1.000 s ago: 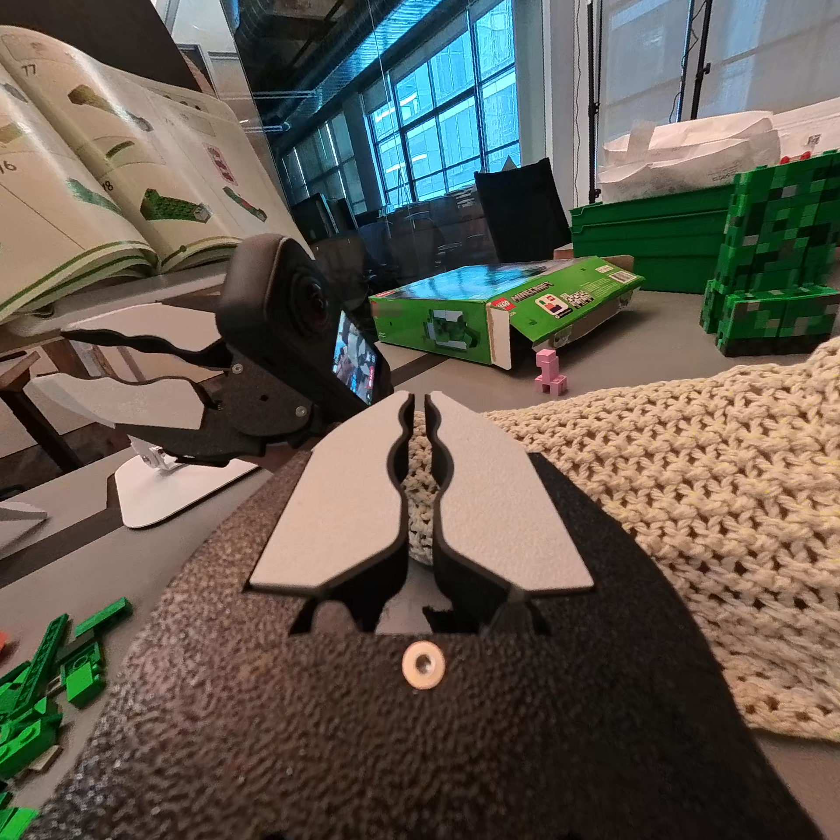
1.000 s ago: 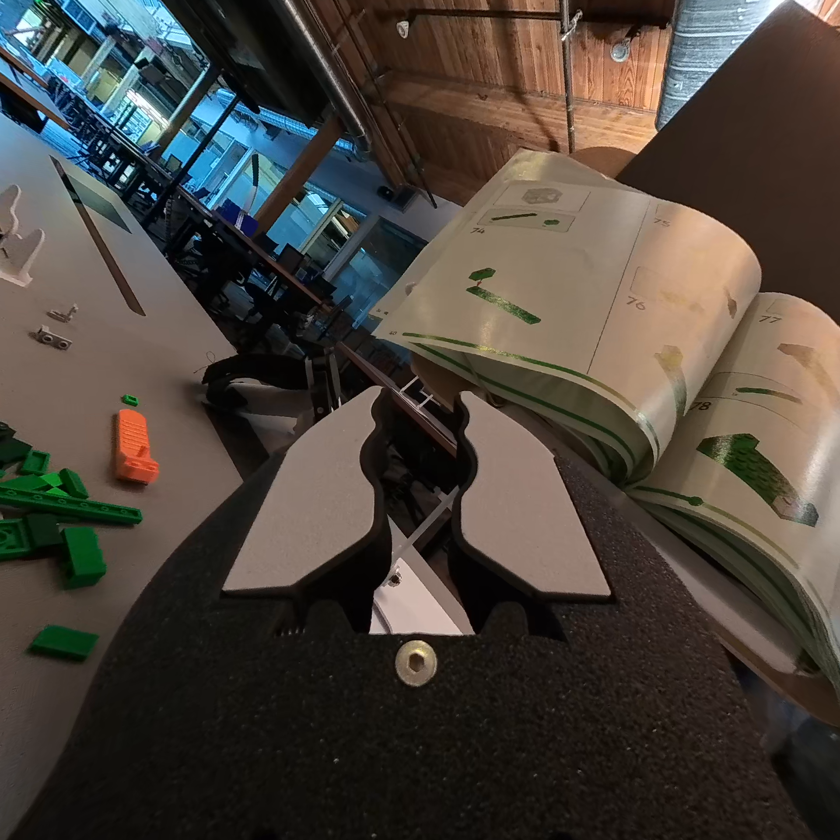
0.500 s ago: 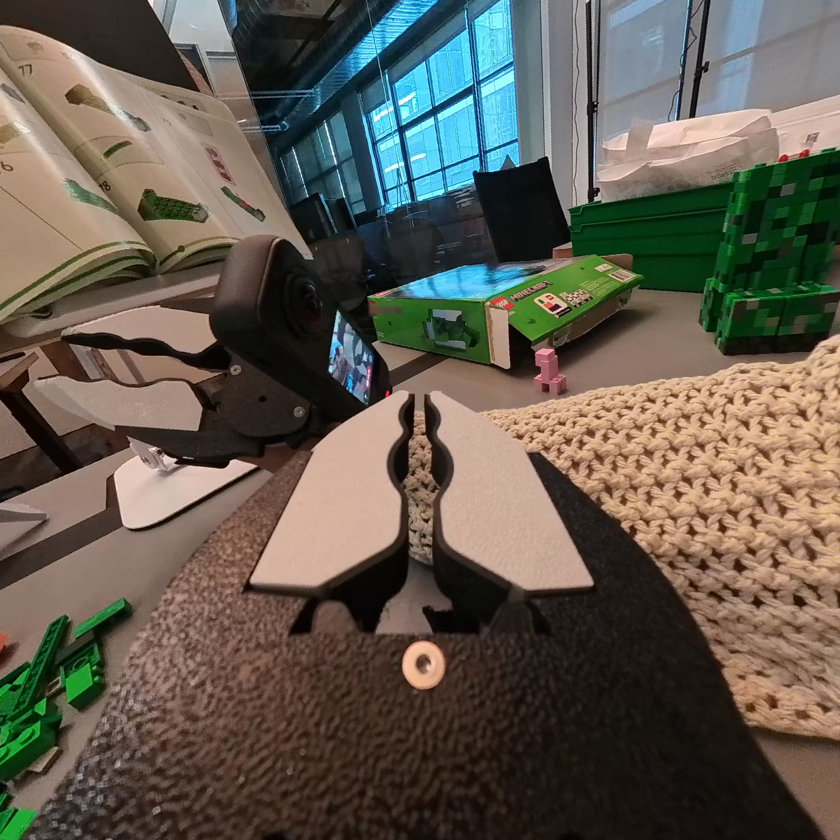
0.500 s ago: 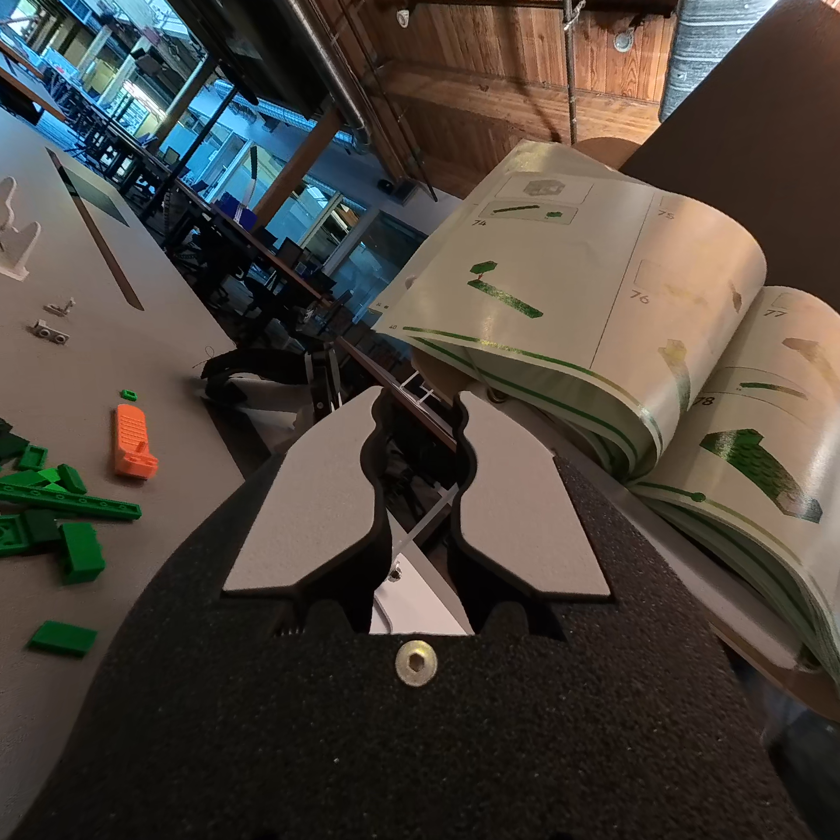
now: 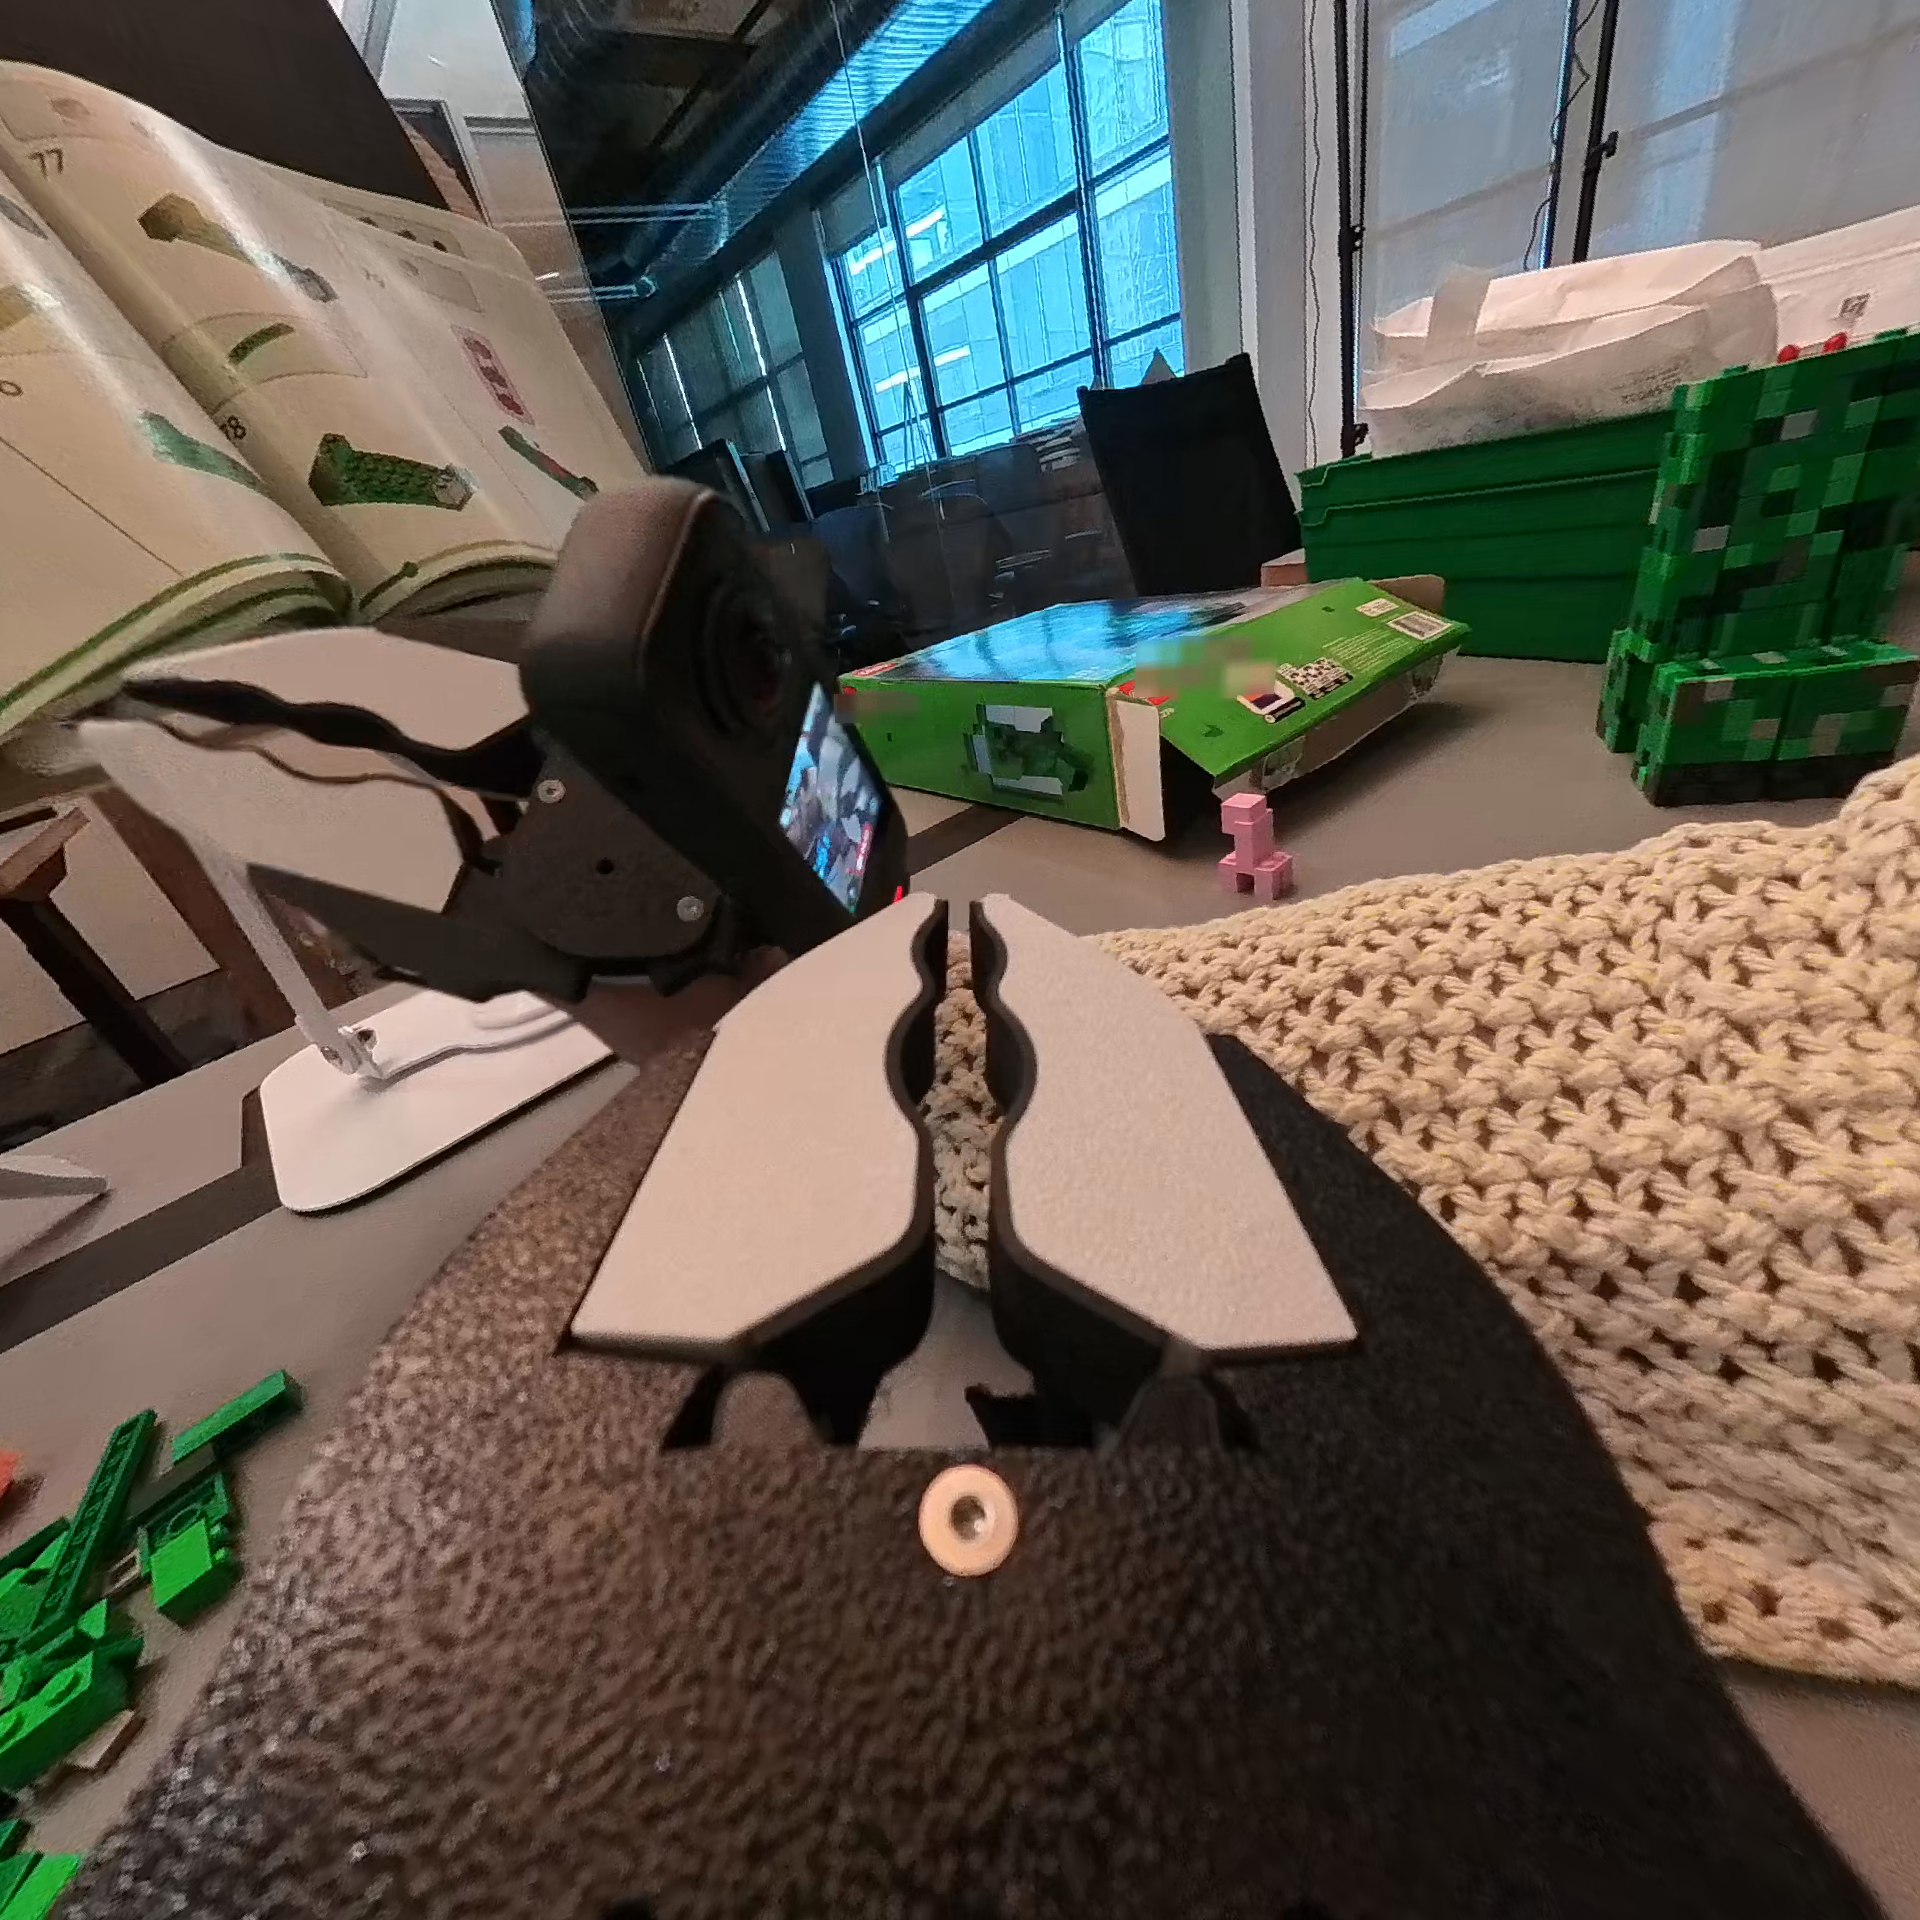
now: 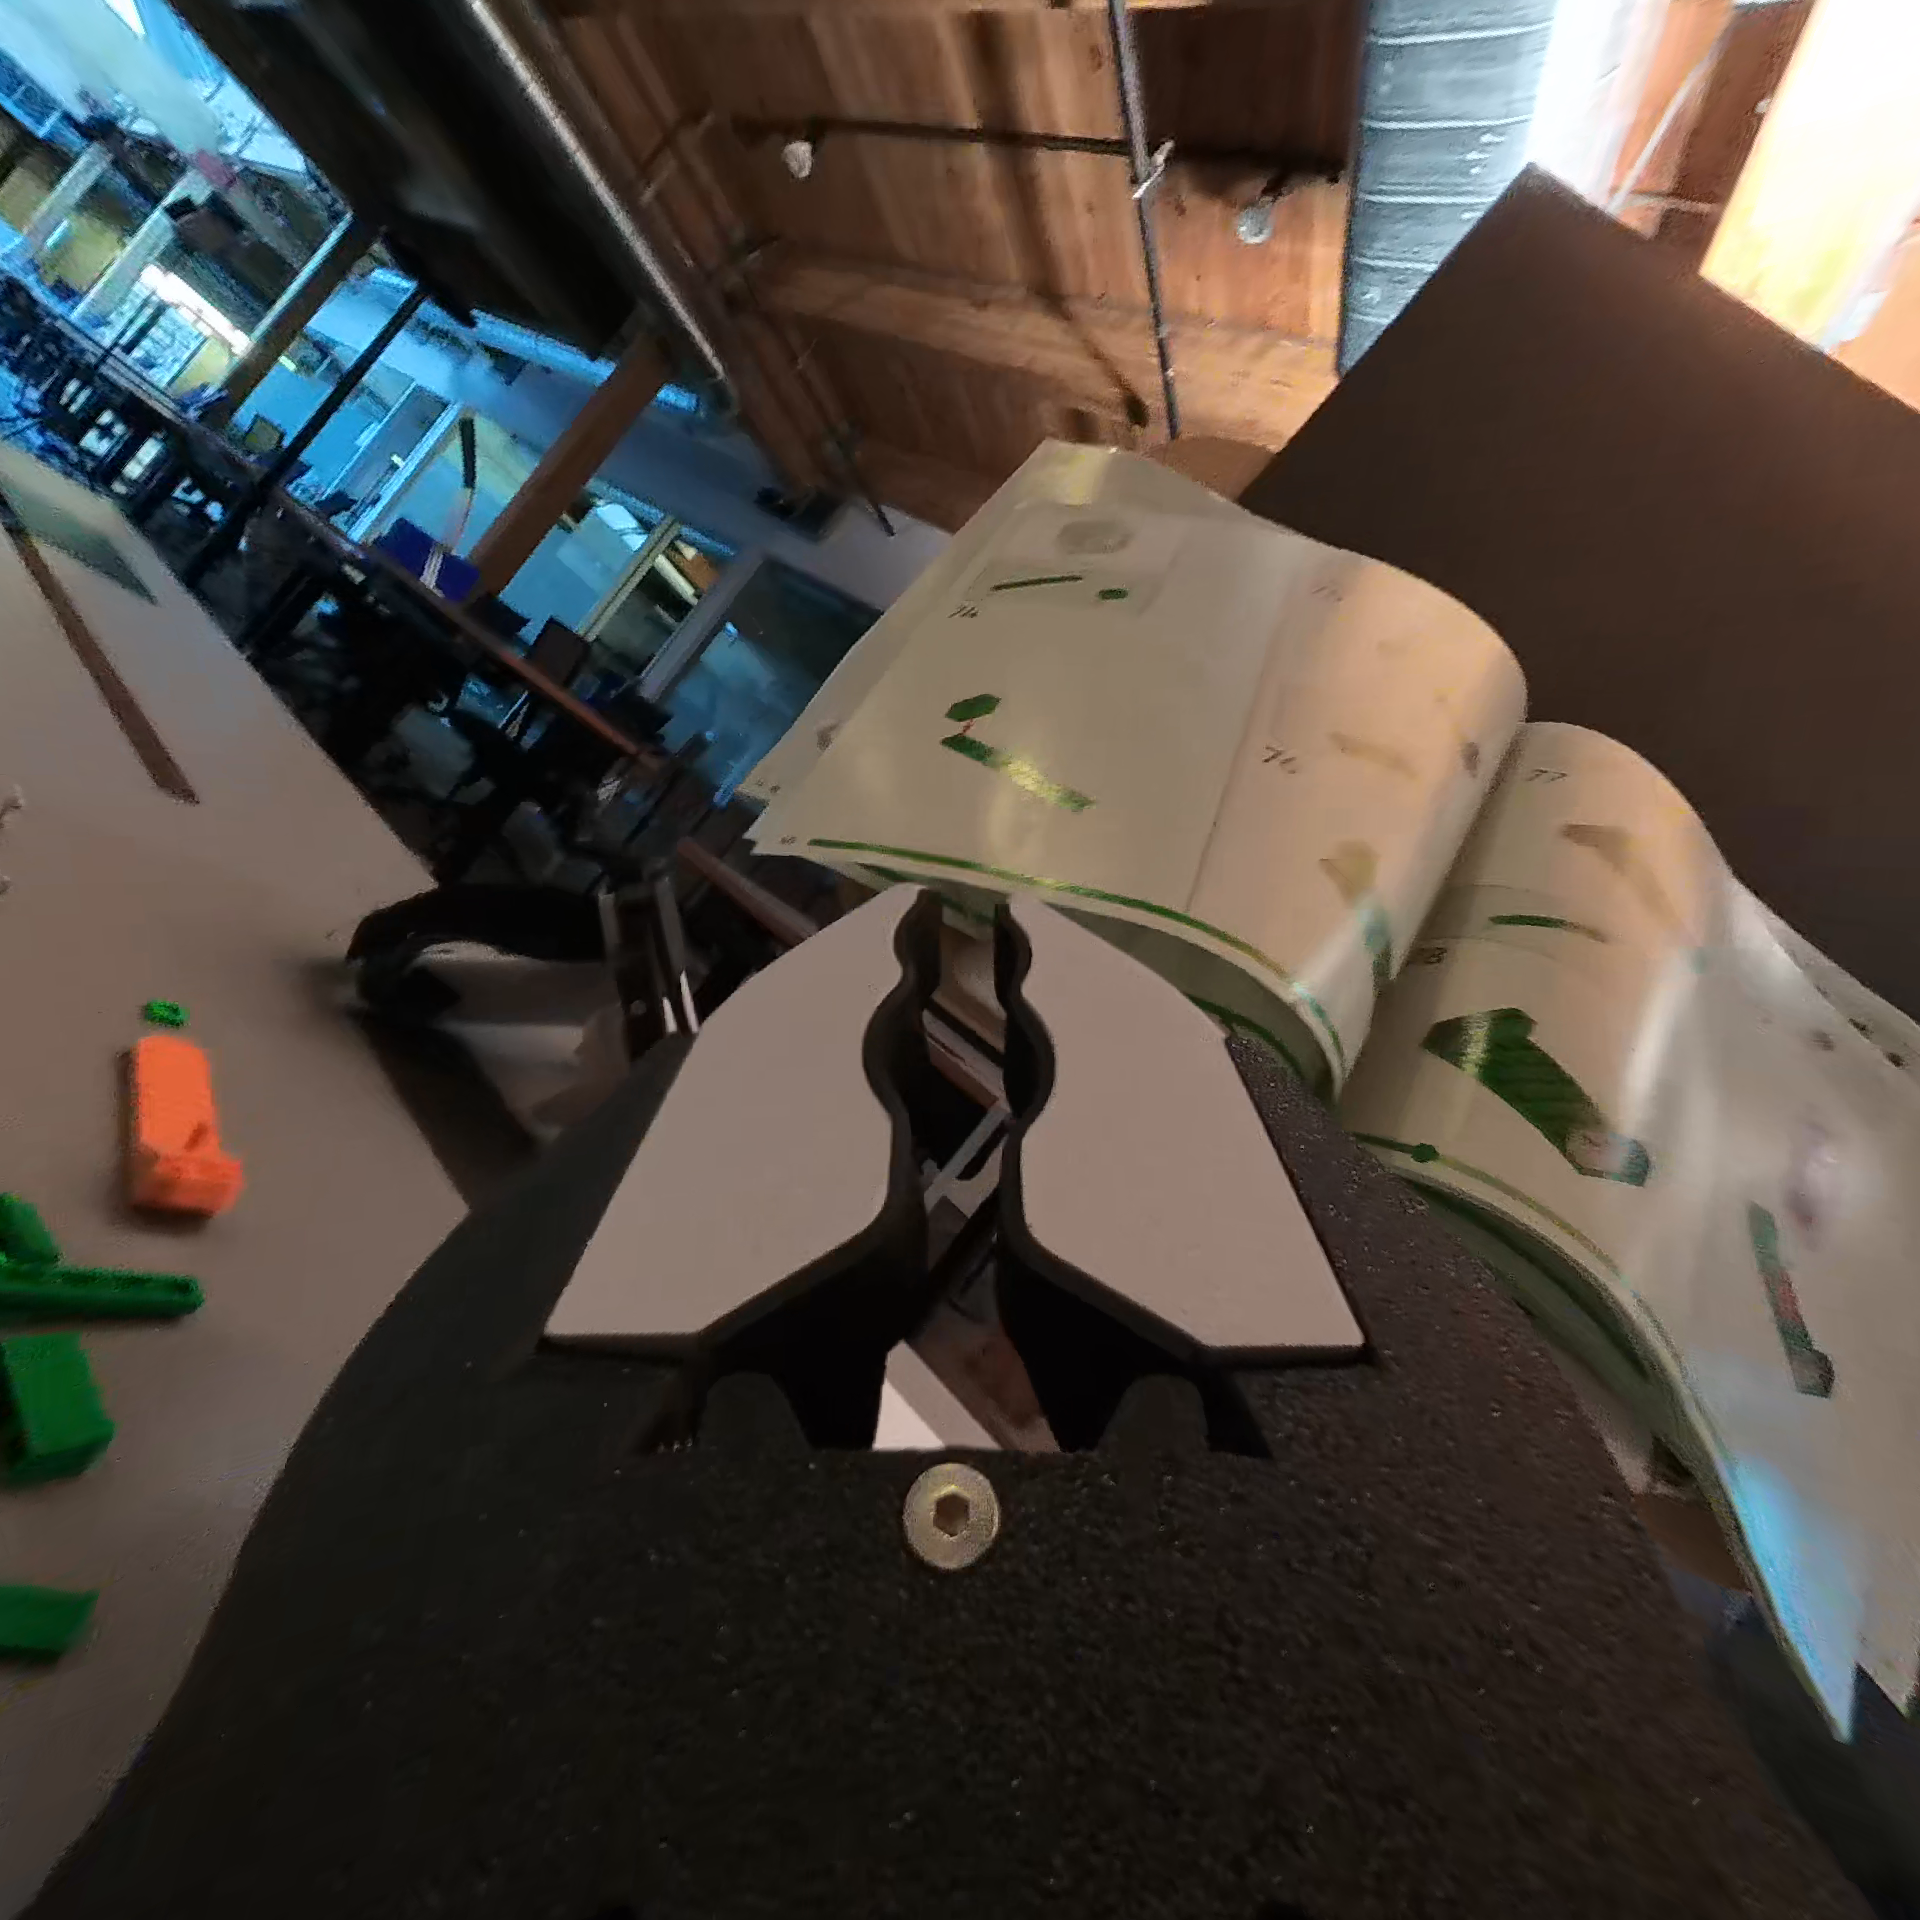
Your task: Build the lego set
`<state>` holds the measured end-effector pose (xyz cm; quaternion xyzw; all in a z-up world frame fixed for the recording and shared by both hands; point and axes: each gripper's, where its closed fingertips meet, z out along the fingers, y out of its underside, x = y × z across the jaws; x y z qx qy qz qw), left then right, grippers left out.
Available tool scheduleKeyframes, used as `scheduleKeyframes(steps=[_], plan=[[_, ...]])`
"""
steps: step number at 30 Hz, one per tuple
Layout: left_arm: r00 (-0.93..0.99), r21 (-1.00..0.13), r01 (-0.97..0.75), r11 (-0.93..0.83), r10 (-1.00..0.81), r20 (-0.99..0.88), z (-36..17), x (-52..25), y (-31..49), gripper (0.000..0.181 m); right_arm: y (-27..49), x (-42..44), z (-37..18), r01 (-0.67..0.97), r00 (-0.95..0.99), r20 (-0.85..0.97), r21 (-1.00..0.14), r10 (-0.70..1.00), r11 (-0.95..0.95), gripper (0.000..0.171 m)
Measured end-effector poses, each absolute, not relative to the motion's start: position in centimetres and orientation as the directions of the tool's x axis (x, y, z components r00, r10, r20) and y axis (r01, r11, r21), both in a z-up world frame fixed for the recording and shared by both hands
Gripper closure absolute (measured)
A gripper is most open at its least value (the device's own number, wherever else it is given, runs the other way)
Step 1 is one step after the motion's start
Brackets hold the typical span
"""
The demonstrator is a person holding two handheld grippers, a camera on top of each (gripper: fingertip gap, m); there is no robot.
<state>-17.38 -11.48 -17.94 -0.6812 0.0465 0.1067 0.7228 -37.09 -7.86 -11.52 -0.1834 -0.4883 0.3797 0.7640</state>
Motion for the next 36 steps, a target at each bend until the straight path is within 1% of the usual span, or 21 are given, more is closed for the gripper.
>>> scheduleKeyframes(steps=[2,7,10,12,17,19,20,22,24,26,29,31,34,36], plan=[[0.973,-0.975,-0.217,0.05,0.091,-0.212,-17.9,-17.4,-11.5,0.179,-7.5,-36.7,-10.9,-0.419,0.254,0.58,-0.655,0.774,0.629,0.163],[0.973,-0.975,-0.219,0.048,0.091,-0.214,-18.0,-17.4,-11.5,0.179,-4.8,-36.3,-9.9,-0.435,0.302,0.446,-0.722,0.842,0.538,0.162],[0.973,-0.975,-0.218,0.049,0.091,-0.213,-18.0,-17.4,-11.5,0.179,-4.0,-36.6,-9.5,-0.432,0.306,0.398,-0.751,0.865,0.499,0.161],[0.973,-0.975,-0.218,0.049,0.092,-0.213,-18.0,-17.4,-11.5,0.179,-4.1,-37.3,-9.7,-0.412,0.292,0.4,-0.767,0.869,0.492,0.161],[0.972,-0.974,-0.218,0.054,0.101,-0.212,-17.8,-17.5,-11.6,0.178,-5.9,-39.0,-10.0,-0.365,0.231,0.473,-0.768,0.85,0.526,0.157],[0.965,-0.967,-0.247,0.07,0.112,-0.238,-17.3,-17.5,-12.0,0.178,-6.3,-39.5,-9.9,-0.336,0.219,0.498,-0.769,0.839,0.544,0.156],[0.955,-0.957,-0.28,0.074,0.127,-0.269,-16.7,-17.7,-12.4,0.179,-6.6,-39.5,-9.9,-0.327,0.217,0.523,-0.757,0.824,0.566,0.152],[0.918,-0.927,-0.367,0.073,0.187,-0.349,-14.8,-18.7,-13.6,0.179,-6.9,-38.8,-9.9,-0.312,0.238,0.606,-0.693,0.759,0.65,0.141],[0.882,-0.906,-0.419,0.049,0.257,-0.394,-12.9,-20.6,-15.1,0.179,-6.7,-38.1,-10.2,-0.277,0.297,0.699,-0.589,0.65,0.759,0.118],[0.871,-0.918,-0.397,0.006,0.318,-0.375,-11.6,-23.6,-16.5,0.18,-6.2,-38.4,-11.6,-0.198,0.305,0.799,-0.478,0.517,0.856,0.1],[0.865,-0.945,-0.314,-0.096,0.382,-0.326,-10.8,-29.4,-17.5,0.181,-6.1,-39.2,-12.6,-0.111,0.32,0.886,-0.317,0.336,0.942,0.099],[0.831,-0.928,-0.312,-0.203,0.415,-0.37,-10.7,-33.6,-17.5,0.181,-6.4,-39.4,-12.0,-0.094,0.359,0.892,-0.258,0.274,0.962,0.108],[0.728,-0.837,-0.4,-0.374,0.425,-0.538,-10.7,-39.4,-17.2,0.176,-7.0,-39.3,-10.5,-0.079,0.431,0.877,-0.2,0.214,0.977,0.113],[0.645,-0.732,-0.501,-0.461,0.365,-0.672,-10.7,-41.6,-16.6,0.174,-7.4,-39.3,-10.1,-0.088,0.434,0.879,-0.178,0.198,0.98,0.114]])
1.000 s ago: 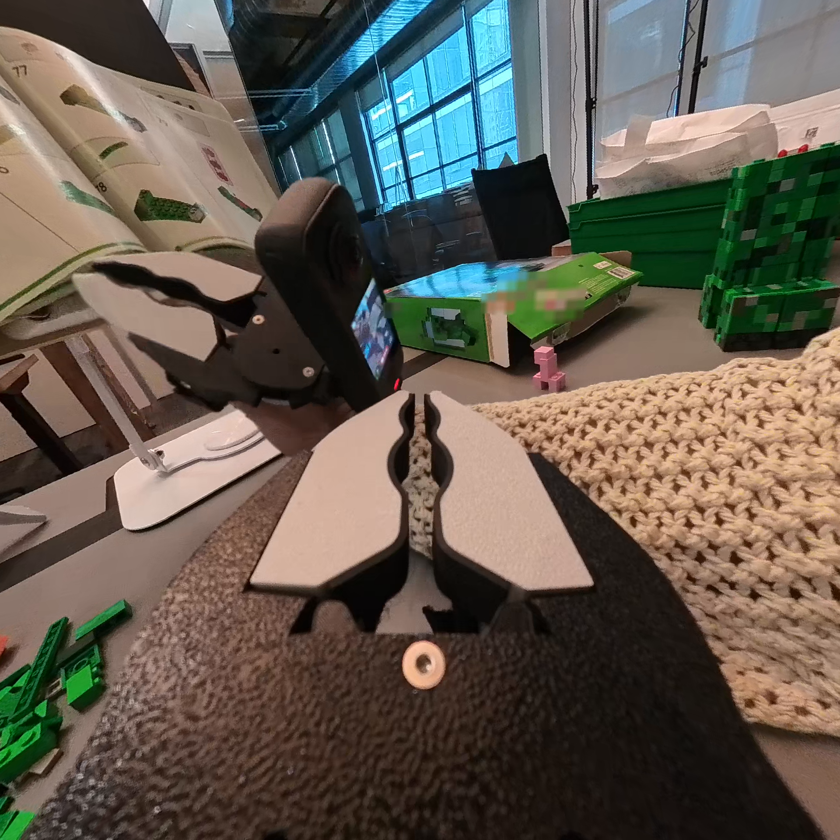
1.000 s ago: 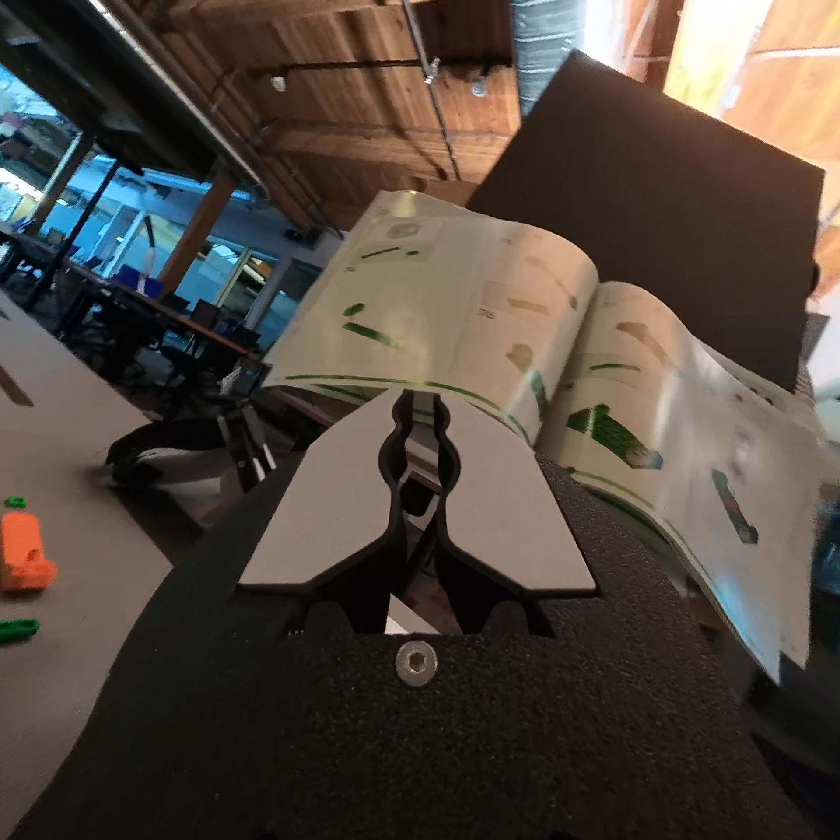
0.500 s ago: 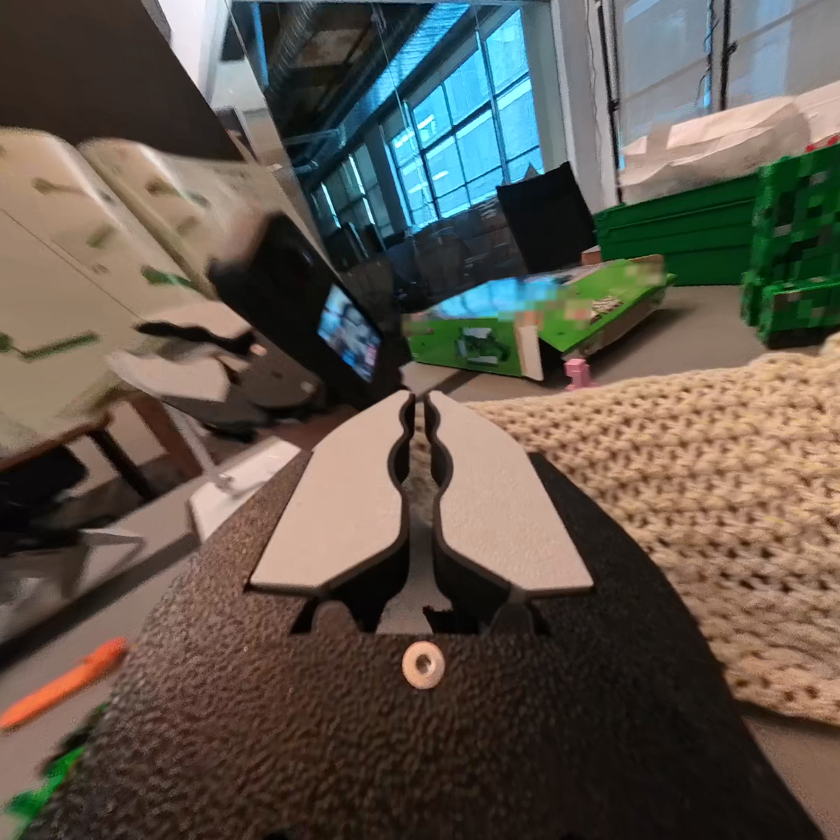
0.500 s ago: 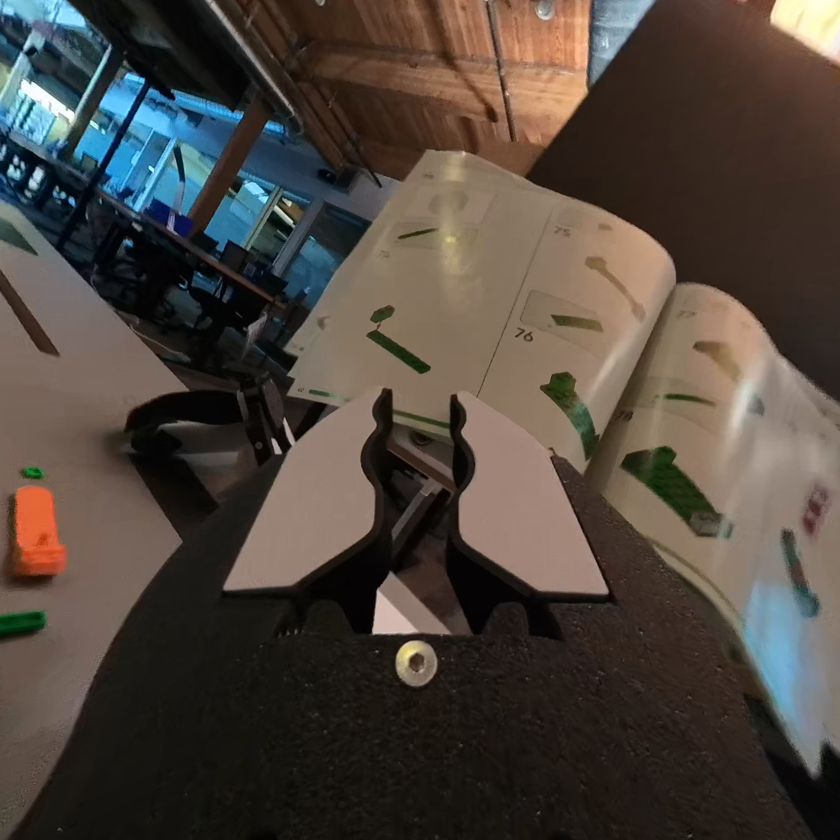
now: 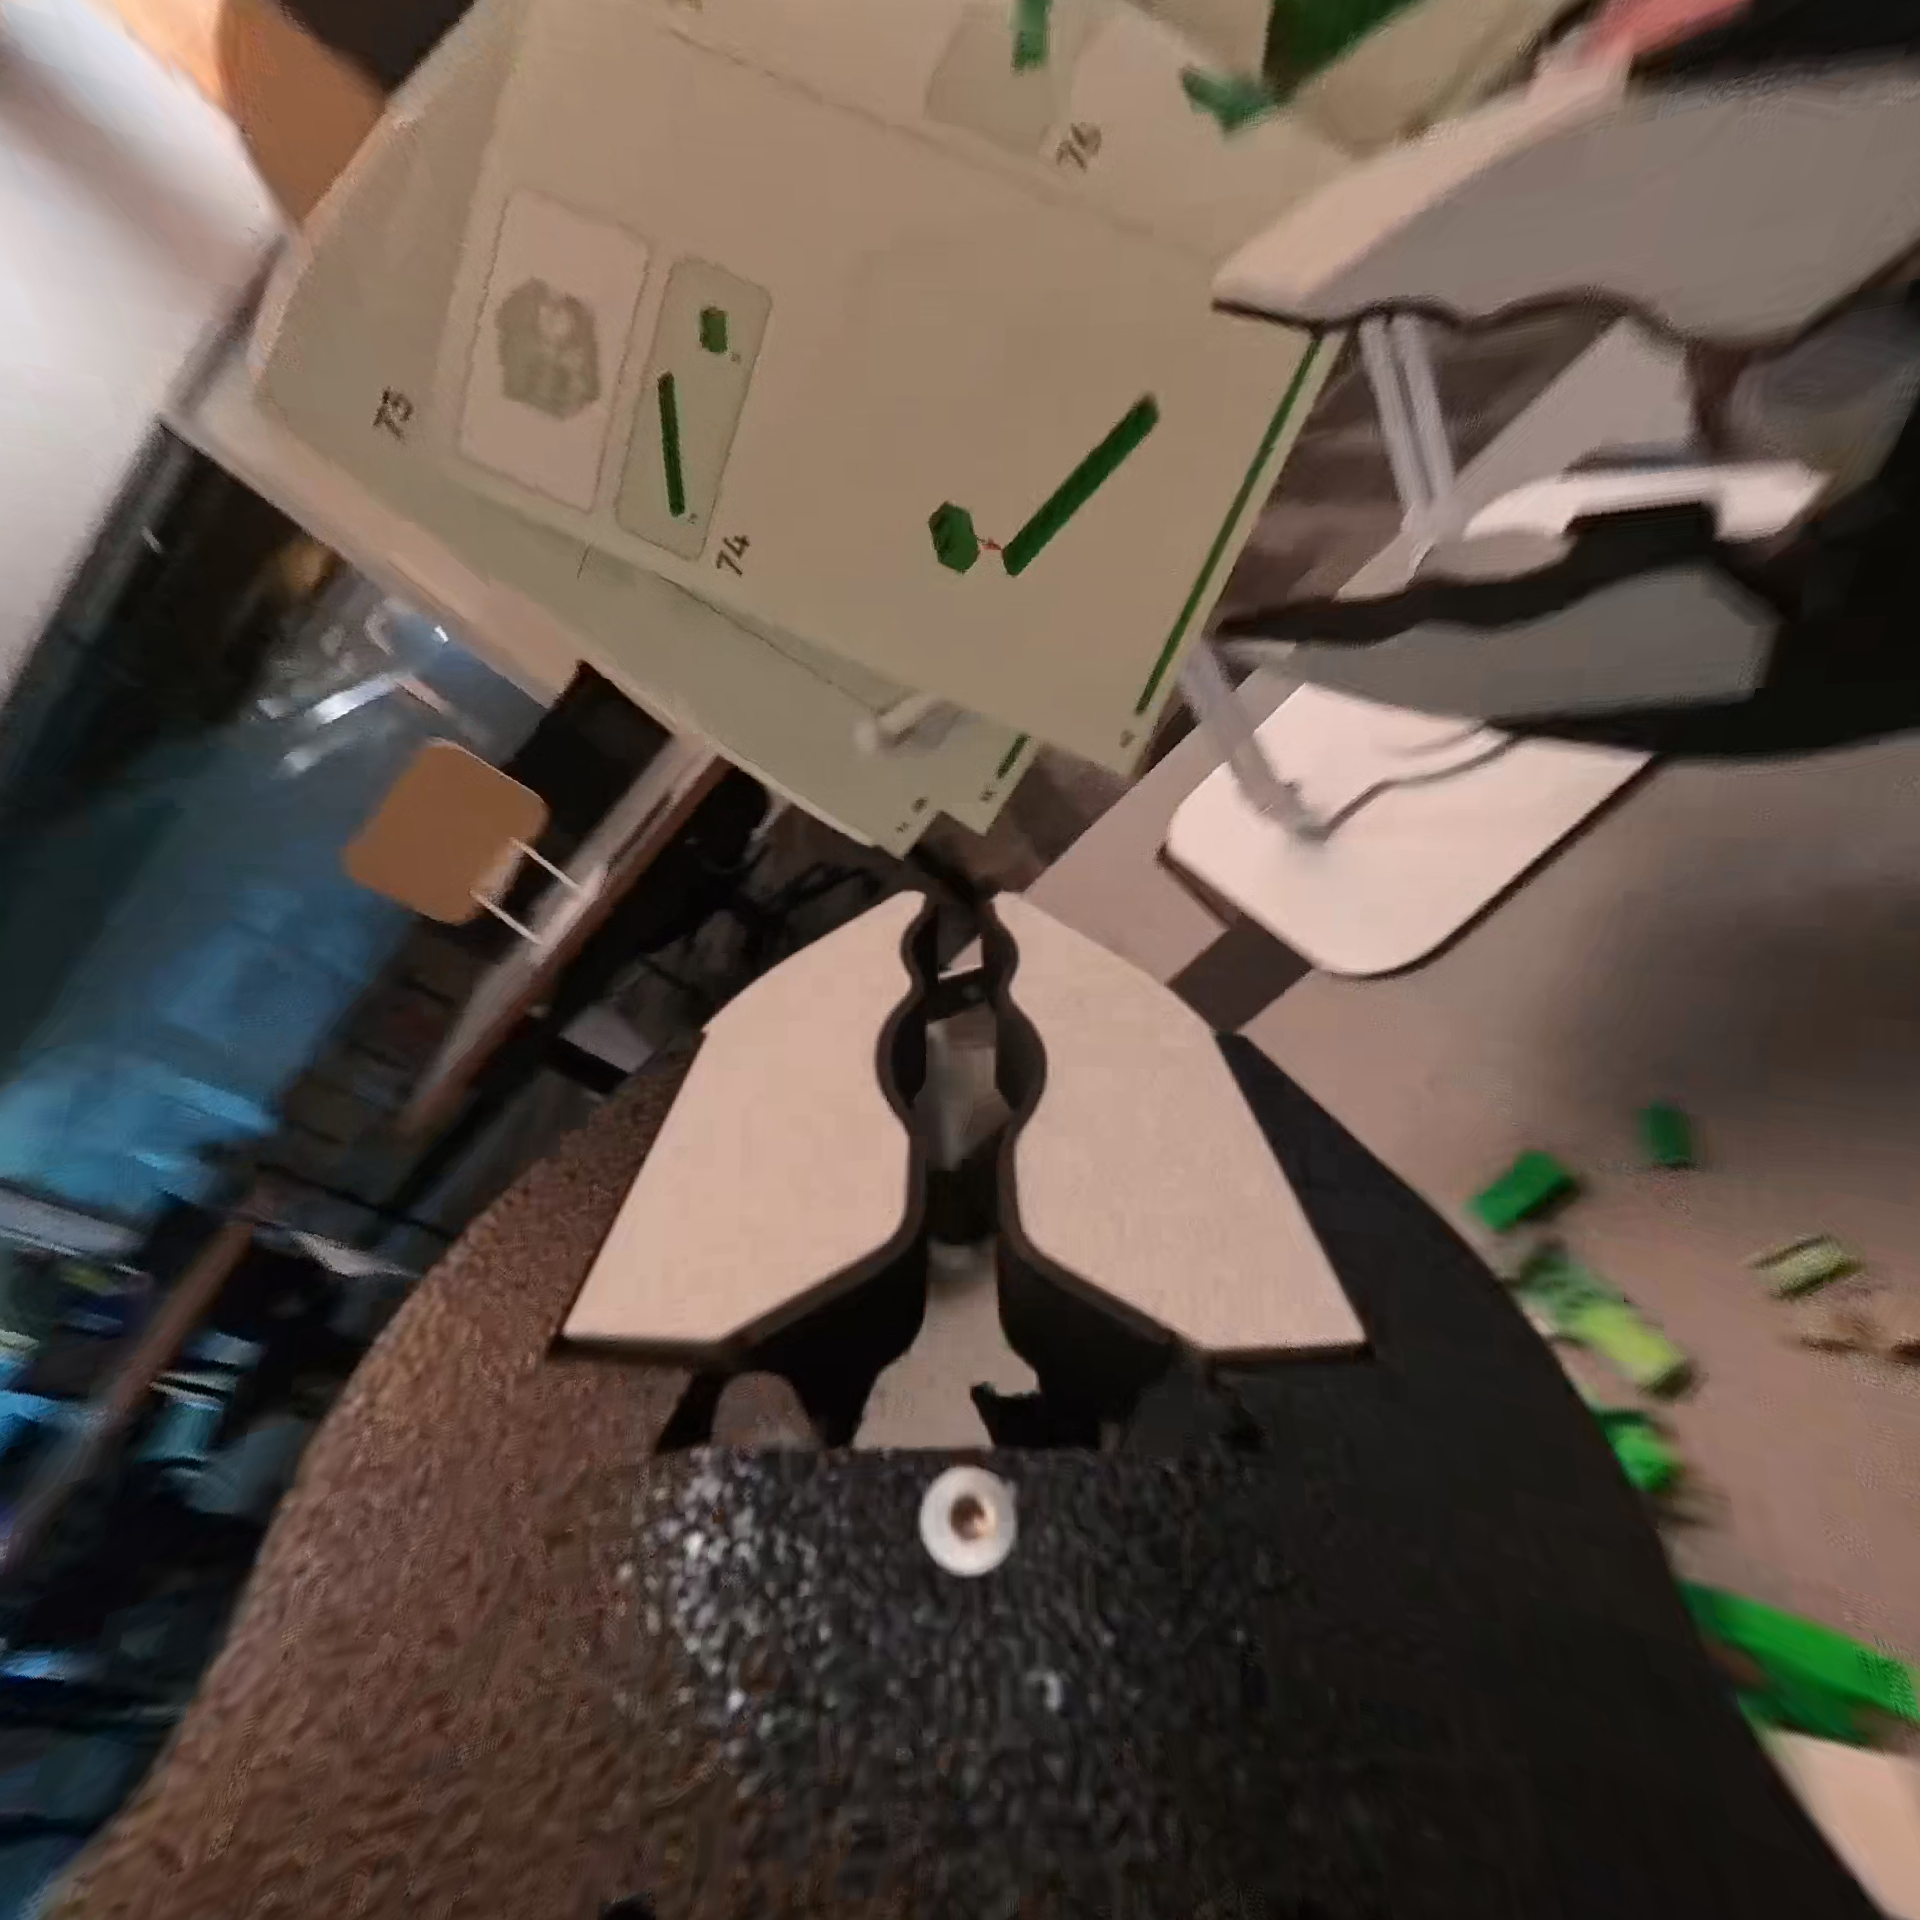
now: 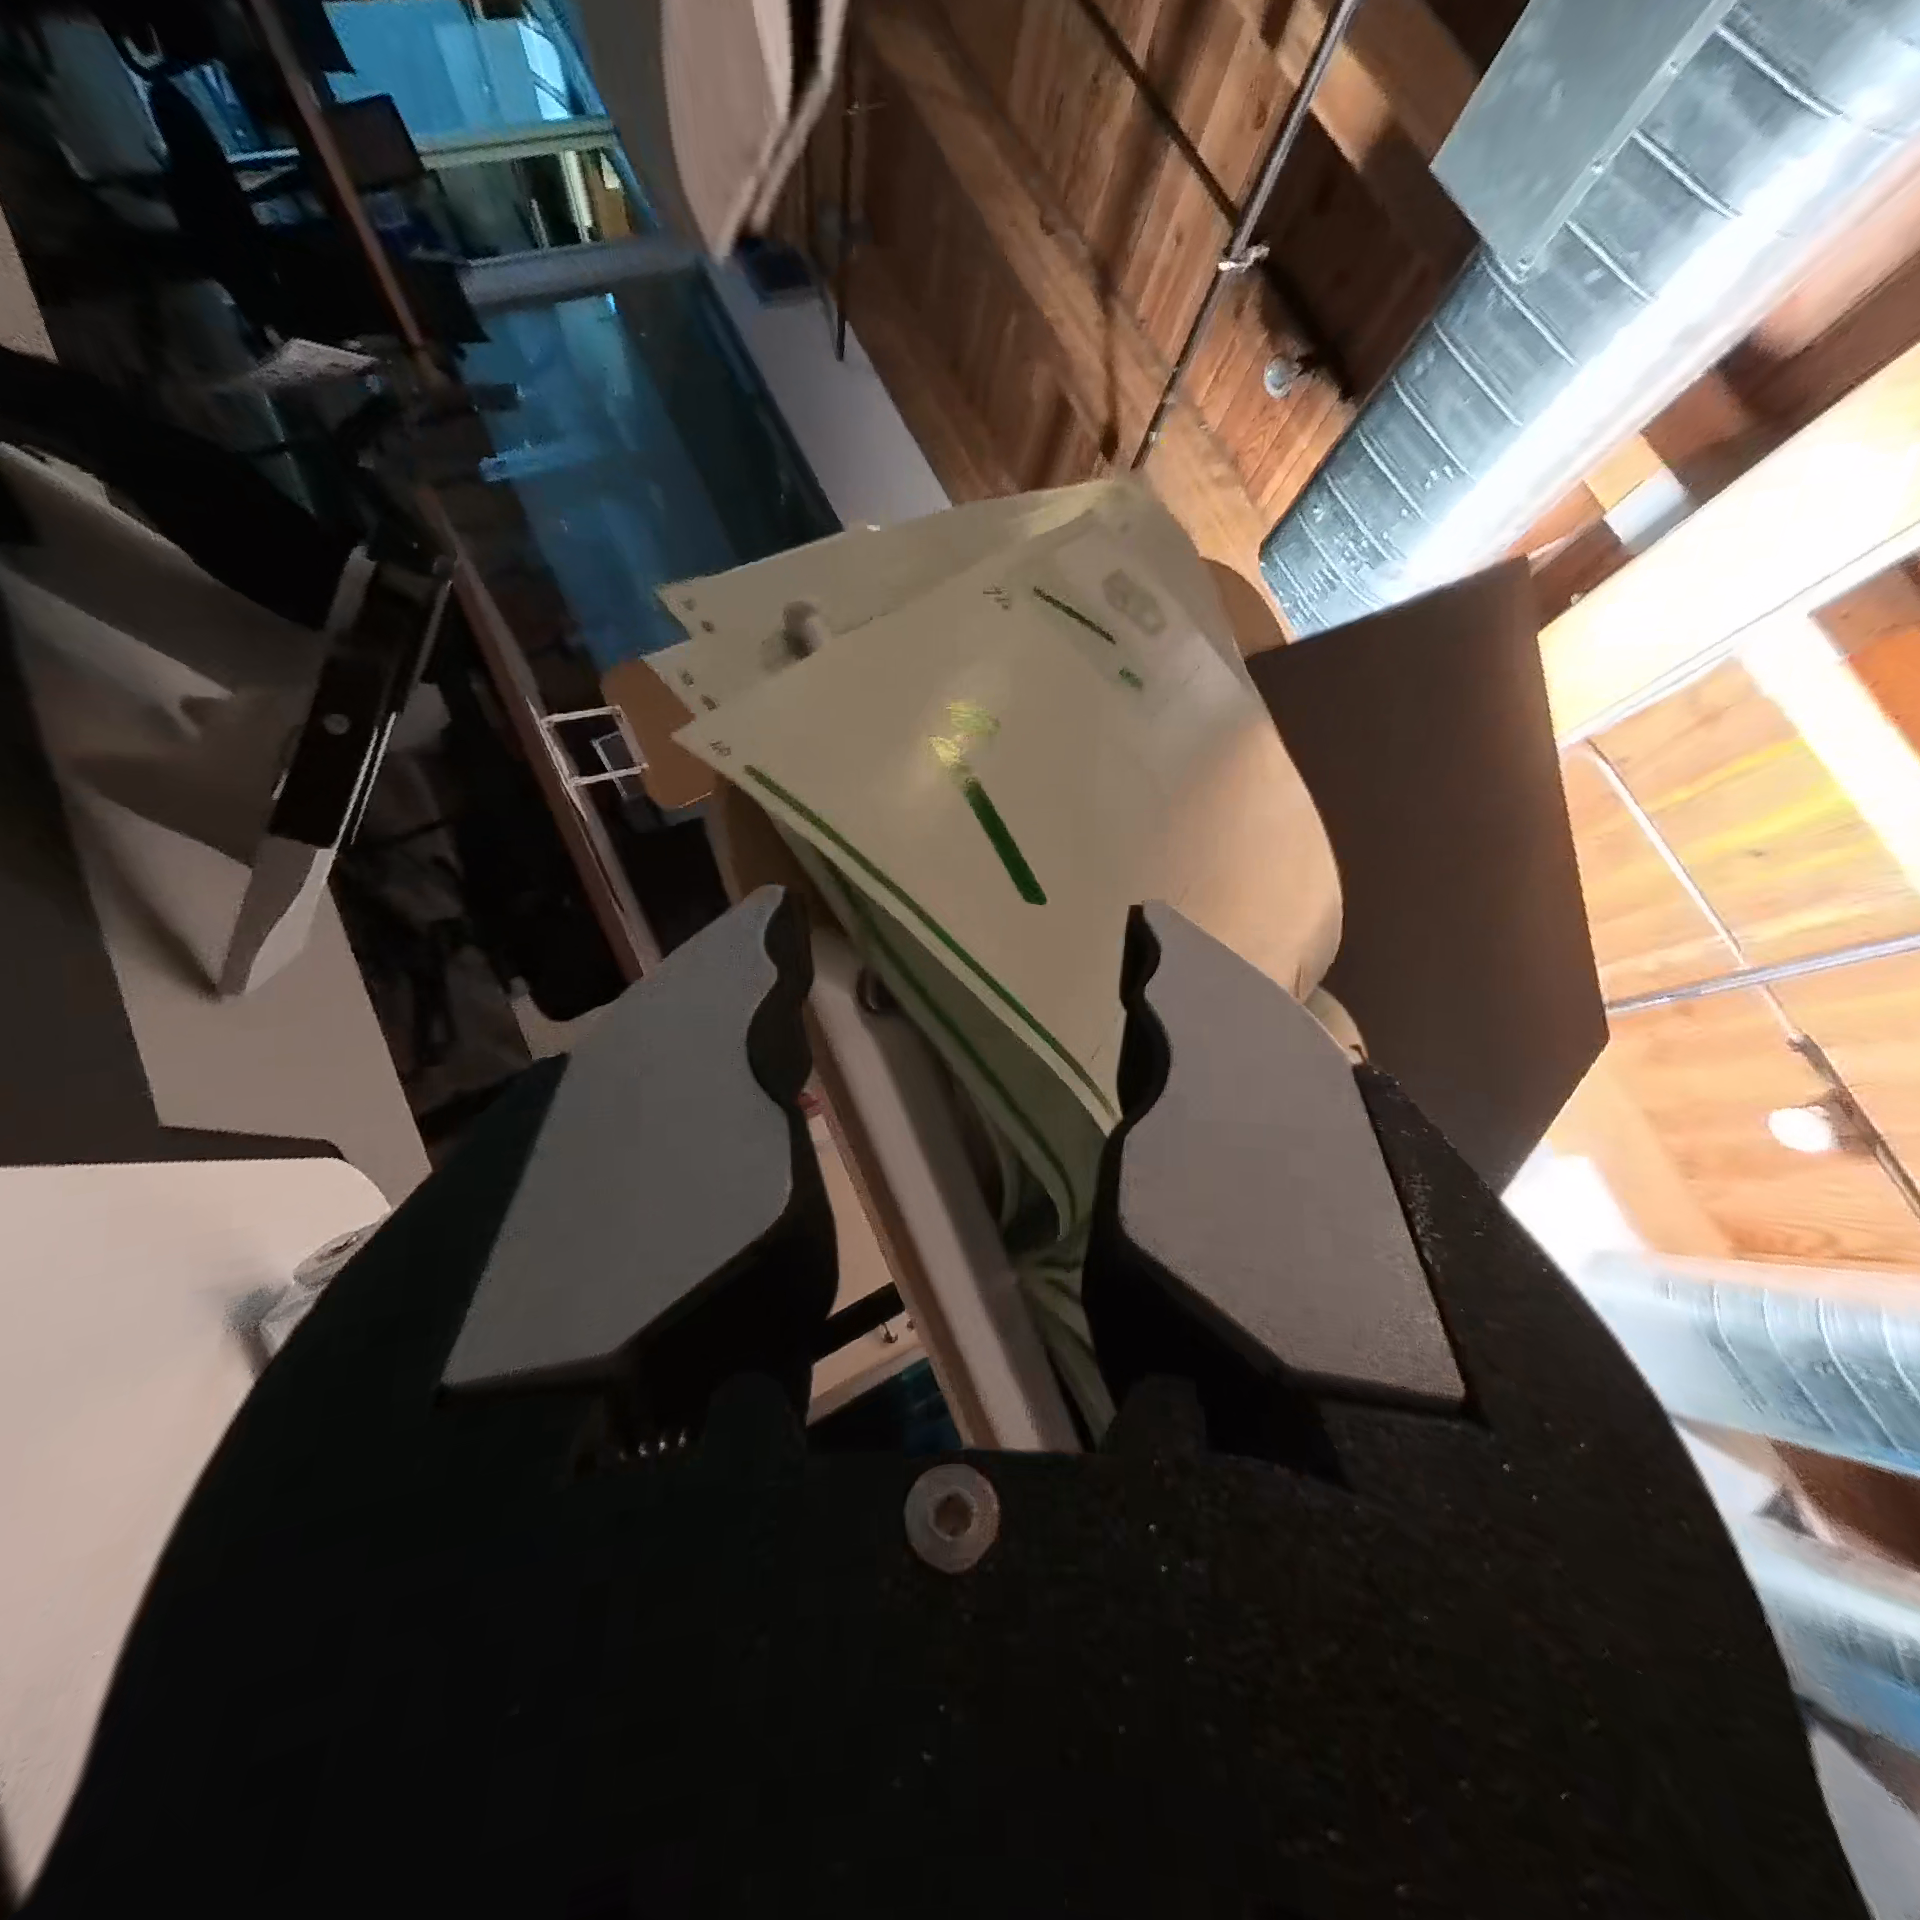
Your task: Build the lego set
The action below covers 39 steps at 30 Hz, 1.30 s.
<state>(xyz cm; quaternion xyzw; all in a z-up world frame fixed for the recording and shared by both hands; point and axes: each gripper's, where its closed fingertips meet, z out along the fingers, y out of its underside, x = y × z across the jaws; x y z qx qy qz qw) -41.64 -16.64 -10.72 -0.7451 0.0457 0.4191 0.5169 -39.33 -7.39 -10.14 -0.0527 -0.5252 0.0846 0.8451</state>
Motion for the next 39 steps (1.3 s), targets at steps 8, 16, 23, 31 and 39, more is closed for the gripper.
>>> scheduleKeyframes(steps=[8,16,23,31,39], plan=[[0.097,-0.15,-0.774,-0.615,0.119,-0.988,-8.5,-44.3,-13.3,0.158,-6.2,-39.4,-8.8,-0.054,0.474,0.849,-0.239,0.235,0.97,0.169],[-0.103,0.135,-0.764,-0.632,-0.087,-0.991,-8.7,-46.1,-11.5,0.16,-5.8,-39.3,-7.0,-0.098,0.505,0.786,-0.358,0.357,0.928,0.171],[-0.198,0.29,-0.722,-0.629,-0.214,-0.957,-9.7,-47.3,-10.9,0.161,-6.4,-40.5,-7.4,-0.066,0.493,0.8,-0.359,0.343,0.931,0.168],[-0.307,0.359,-0.676,-0.643,-0.198,-0.931,-9.3,-47.7,-10.6,0.169,-6.1,-40.8,-7.5,-0.041,0.489,0.803,-0.37,0.342,0.928,0.166],[-0.309,0.378,-0.668,-0.641,-0.223,-0.924,-9.4,-47.8,-10.6,0.172,-6.2,-41.0,-7.5,-0.043,0.478,0.806,-0.375,0.349,0.926,0.166]])
